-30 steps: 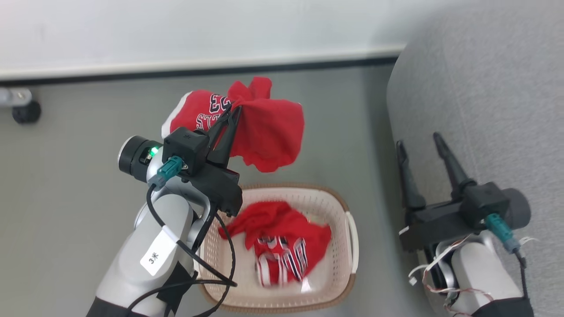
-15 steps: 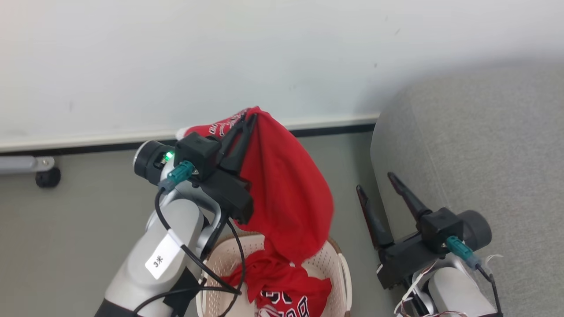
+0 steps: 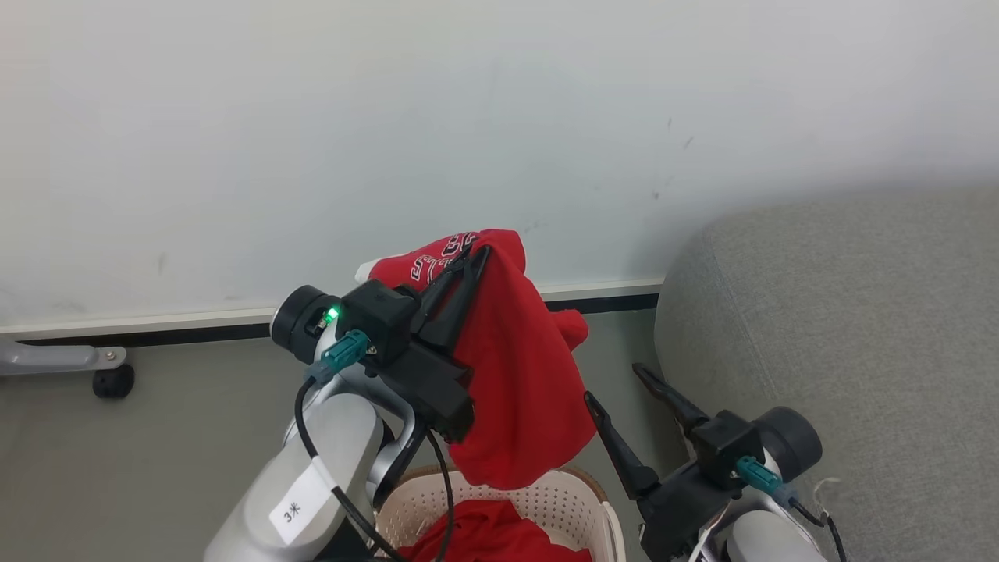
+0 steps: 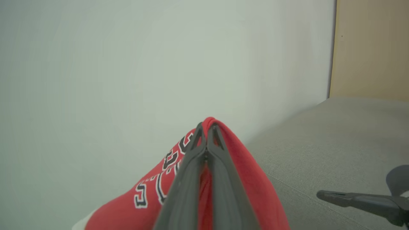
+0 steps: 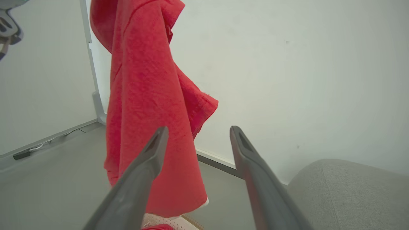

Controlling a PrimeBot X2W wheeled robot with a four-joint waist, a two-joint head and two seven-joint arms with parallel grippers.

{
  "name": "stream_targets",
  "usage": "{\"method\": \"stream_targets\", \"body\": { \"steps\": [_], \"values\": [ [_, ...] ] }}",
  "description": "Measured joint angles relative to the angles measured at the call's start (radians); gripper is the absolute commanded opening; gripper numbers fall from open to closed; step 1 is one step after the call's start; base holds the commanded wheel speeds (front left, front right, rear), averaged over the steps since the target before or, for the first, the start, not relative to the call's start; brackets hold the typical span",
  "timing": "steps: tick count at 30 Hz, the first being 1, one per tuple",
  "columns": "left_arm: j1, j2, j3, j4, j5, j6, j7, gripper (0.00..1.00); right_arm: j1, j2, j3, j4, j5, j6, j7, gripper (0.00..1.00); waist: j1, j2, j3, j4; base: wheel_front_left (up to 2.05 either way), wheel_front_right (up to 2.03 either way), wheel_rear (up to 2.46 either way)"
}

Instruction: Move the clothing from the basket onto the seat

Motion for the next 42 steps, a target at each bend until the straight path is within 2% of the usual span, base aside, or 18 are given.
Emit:
{"method": "stream_targets", "body": {
  "steps": [10, 12, 16, 19, 29, 30, 32, 33, 37, 42],
  "values": [
    [0.011, 0.003, -0.034, -0.07, -0.013, 0.0, 0.028, 0.0, -0.12, 0.0, 0.128, 0.104, -0.012, 0.011, 0.0, 1.0, 0.0001, 0.0002, -0.002, 0.021, 0.0, 0.0, 0.0],
    [0.01, 0.002, -0.043, -0.082, -0.016, 0.0, 0.037, 0.0, -0.143, -0.02, 0.22, 0.107, 0.01, 0.011, 0.0, 1.0, 0.0002, 0.0001, 0.001, 0.026, 0.0, 0.0, 0.0],
    [0.009, 0.001, -0.067, -0.096, -0.02, 0.0, 0.045, 0.0, -0.167, -0.059, 0.337, 0.106, 0.075, 0.011, 0.0, 1.0, 0.0002, 0.0002, 0.007, 0.04, 0.0, 0.0, 0.0],
    [0.009, 0.002, -0.071, -0.114, -0.021, 0.0, 0.053, 0.0, -0.185, -0.08, 0.386, 0.111, 0.115, 0.011, 0.0, 1.0, 0.0002, 0.0002, 0.011, 0.051, 0.0, 0.0, 0.0],
    [0.009, 0.007, -0.071, -0.138, -0.047, 0.0, 0.068, 0.0, -0.271, -0.072, 0.528, 0.166, 0.226, 0.011, 0.0, 1.0, 0.0002, 0.0002, 0.021, 0.062, 0.0, 0.0, 0.0],
    [0.009, 0.007, -0.071, -0.138, -0.048, 0.0, 0.068, 0.0, -0.28, -0.07, 0.536, 0.169, 0.234, 0.011, 0.0, 0.66, 0.0002, 0.0001, 0.022, 0.062, 0.0, 0.0, 0.0],
    [0.009, 0.008, -0.071, -0.139, -0.048, 0.0, 0.071, 0.0, -0.296, -0.068, 0.56, 0.172, 0.247, 0.011, 0.0, 0.06, 0.0002, 0.0002, 0.024, 0.062, 0.0, 0.0, 0.0],
    [0.009, 0.009, -0.071, -0.139, -0.048, 0.0, 0.071, 0.0, -0.3, -0.068, 0.569, 0.172, 0.253, 0.011, 0.0, 0.0, 0.0002, 0.0001, 0.025, 0.062, 0.0, 0.0, 0.0],
    [0.015, 0.028, -0.062, -0.145, -0.055, 0.001, 0.08, 0.0, -0.309, -0.066, 0.586, 0.172, 0.293, 0.011, 0.0, 0.0, 0.0002, 0.0002, 0.029, 0.056, 0.0, 0.0, 0.0],
    [0.038, 0.054, -0.031, -0.137, -0.066, 0.023, 0.084, 0.0, -0.317, -0.075, 0.567, 0.156, 0.351, 0.011, 0.0, 0.0, 0.0002, 0.0002, 0.036, 0.036, 0.0, 0.0, 0.0]
  ]
}}
